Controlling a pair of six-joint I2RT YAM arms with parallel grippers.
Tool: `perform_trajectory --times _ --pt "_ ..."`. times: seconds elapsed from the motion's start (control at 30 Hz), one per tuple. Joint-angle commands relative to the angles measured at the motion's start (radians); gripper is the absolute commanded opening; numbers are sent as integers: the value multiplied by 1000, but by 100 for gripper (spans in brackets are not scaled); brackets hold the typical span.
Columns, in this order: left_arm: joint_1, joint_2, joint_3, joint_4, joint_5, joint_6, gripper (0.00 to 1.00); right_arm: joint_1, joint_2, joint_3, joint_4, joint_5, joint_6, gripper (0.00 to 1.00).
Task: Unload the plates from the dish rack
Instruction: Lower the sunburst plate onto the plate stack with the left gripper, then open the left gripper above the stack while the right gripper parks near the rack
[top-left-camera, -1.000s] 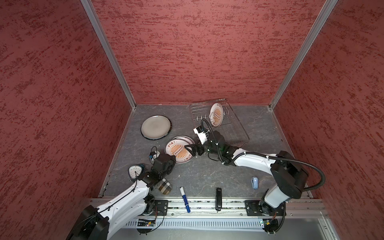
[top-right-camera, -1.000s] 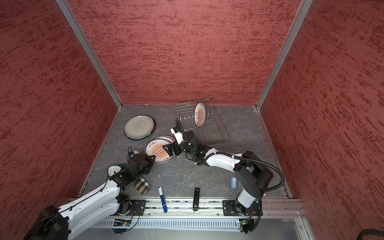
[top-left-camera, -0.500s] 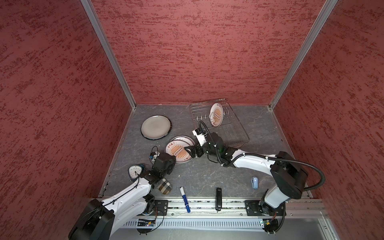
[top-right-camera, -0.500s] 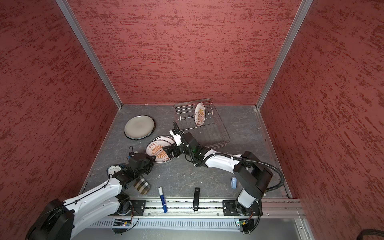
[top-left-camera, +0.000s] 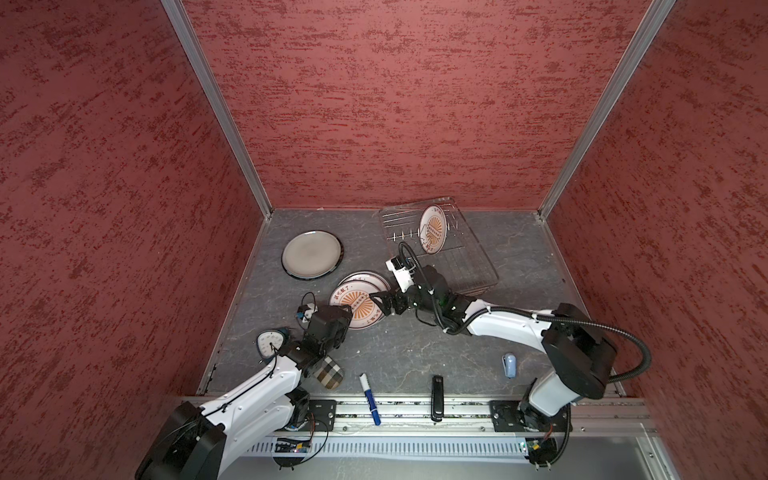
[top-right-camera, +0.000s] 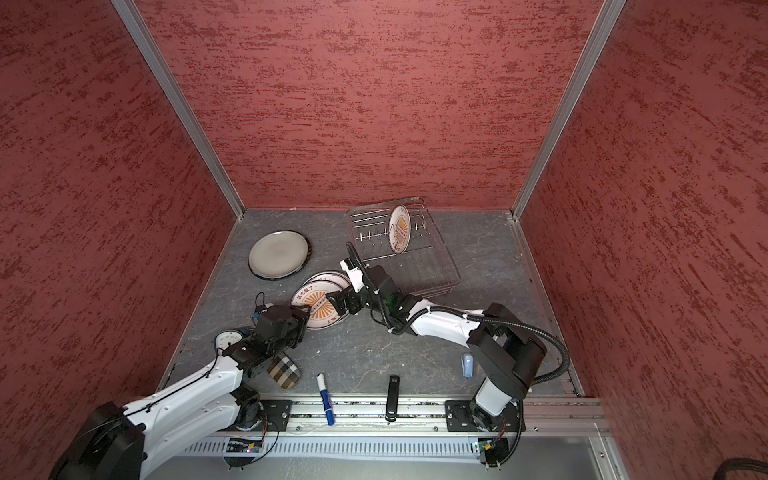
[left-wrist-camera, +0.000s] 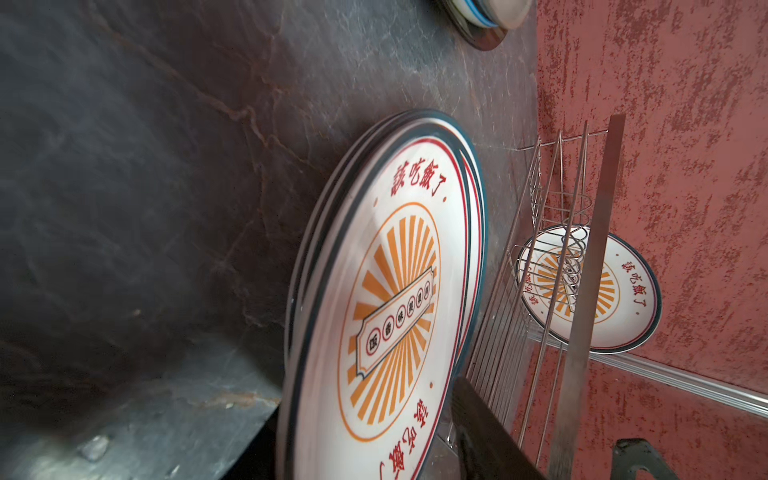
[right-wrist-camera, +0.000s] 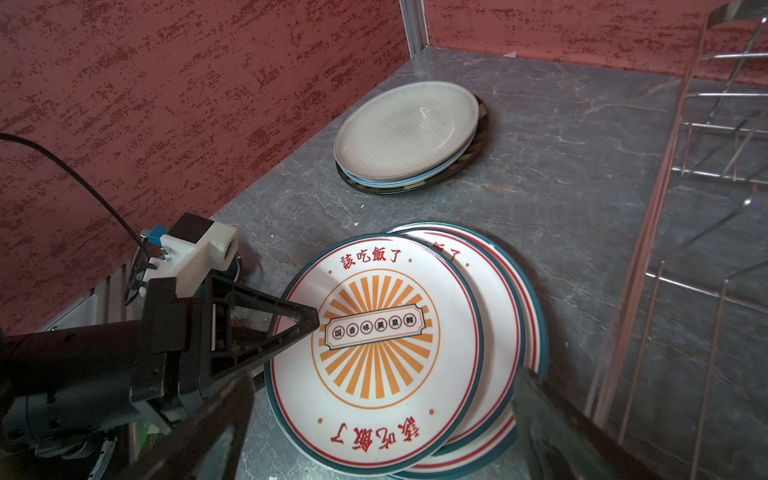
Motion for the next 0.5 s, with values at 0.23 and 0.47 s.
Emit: perform_trajectory --times 0.23,0.47 --pt "-16 56 80 -44 -41 40 60 6 -74 -62 108 26 18 97" --pt "-17 108 93 -22 -34 33 61 6 -90 -85 135 28 26 97"
